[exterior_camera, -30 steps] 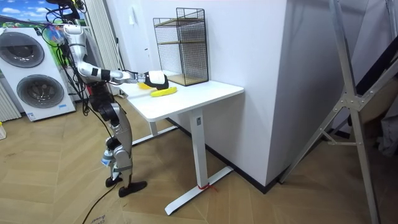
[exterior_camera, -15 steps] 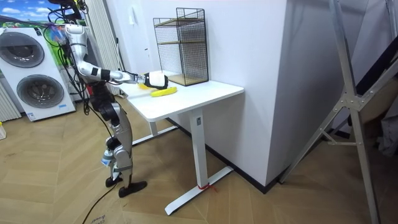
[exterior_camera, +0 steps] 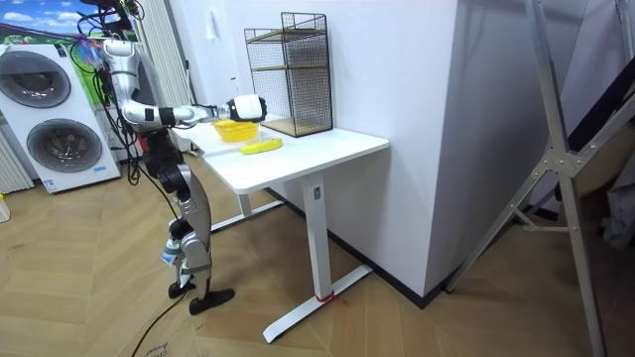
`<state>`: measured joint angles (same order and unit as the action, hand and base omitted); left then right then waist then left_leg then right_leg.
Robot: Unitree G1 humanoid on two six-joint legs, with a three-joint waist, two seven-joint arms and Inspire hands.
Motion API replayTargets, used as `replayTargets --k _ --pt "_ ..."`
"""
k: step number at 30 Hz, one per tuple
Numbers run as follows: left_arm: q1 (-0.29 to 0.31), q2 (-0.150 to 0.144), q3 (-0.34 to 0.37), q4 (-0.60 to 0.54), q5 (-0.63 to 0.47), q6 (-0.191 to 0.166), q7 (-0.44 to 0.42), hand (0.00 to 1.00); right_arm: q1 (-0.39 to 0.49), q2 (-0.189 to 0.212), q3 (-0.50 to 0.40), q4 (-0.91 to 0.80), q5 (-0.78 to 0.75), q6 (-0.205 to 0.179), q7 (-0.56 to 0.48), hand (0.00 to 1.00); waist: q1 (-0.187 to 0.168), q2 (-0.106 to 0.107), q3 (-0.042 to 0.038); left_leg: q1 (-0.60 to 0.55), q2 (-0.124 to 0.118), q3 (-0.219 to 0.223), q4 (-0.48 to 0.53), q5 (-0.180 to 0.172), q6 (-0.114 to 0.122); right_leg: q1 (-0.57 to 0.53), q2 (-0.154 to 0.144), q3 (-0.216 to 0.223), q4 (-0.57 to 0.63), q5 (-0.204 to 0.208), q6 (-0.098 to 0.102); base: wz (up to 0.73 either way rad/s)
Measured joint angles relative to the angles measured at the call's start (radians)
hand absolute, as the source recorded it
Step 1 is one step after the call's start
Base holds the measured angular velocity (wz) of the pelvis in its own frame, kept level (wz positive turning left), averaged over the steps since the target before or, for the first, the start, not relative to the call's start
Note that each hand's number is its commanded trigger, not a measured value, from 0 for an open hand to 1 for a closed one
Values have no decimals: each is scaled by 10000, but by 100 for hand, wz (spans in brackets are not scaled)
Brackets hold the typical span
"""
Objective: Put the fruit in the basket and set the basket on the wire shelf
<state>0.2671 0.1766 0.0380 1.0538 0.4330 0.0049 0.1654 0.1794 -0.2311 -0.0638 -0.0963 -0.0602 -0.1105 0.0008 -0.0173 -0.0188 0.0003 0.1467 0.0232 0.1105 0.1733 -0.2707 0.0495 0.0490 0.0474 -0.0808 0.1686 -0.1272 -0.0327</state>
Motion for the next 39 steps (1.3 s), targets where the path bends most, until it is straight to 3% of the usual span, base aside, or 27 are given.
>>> replayTargets --k 8,15,17,27,32,33,35,39 --pt "-21 6 -10 221 -19 -63 -1 0 -3 -1 18 -174 586 0 1 100 5 -91 -62 32 -6 56 14 2 2 16 -15 22 7 0 0 0" --pt "-102 1 -73 682 -33 -57 -22 0 -63 -30 42 -854 517 0 260 100 57 -15 -27 27 1 175 10 0 -1 -12 1 145 86 1 -1 -5" --pt "-133 0 -123 638 -69 -57 -33 0 -105 -55 163 -861 418 2 365 100 239 -18 -33 19 3 265 -27 0 -2 -136 33 233 191 6 -10 -15" --pt "-378 57 -256 575 -62 -58 -386 0 -126 -117 1385 -1244 -464 65 1985 100 528 -102 -61 -1 8 235 4 21 -23 -143 31 258 175 24 -38 -1" --pt "-462 87 -396 573 -66 -59 -436 0 -184 -116 1633 -1243 -633 171 2725 100 569 -214 -28 -7 4 233 36 25 -19 -149 26 268 168 24 -38 0" --pt "-461 101 -444 574 -65 -59 -437 0 -184 -116 1633 -1244 -634 171 2782 75 574 -215 -27 -7 4 233 33 25 -19 -151 26 267 168 24 -38 0" --pt "-464 141 -519 572 -71 -60 -438 0 -184 -116 1633 -1243 -676 171 2971 0 578 -209 -24 -19 5 209 -23 25 -19 -155 27 243 166 24 -38 0" --pt "-501 209 -674 565 -75 -60 -440 0 -189 -103 1691 -1244 -684 229 3221 0 581 -188 -11 -22 8 183 -38 25 -20 -155 32 231 167 24 -38 1"
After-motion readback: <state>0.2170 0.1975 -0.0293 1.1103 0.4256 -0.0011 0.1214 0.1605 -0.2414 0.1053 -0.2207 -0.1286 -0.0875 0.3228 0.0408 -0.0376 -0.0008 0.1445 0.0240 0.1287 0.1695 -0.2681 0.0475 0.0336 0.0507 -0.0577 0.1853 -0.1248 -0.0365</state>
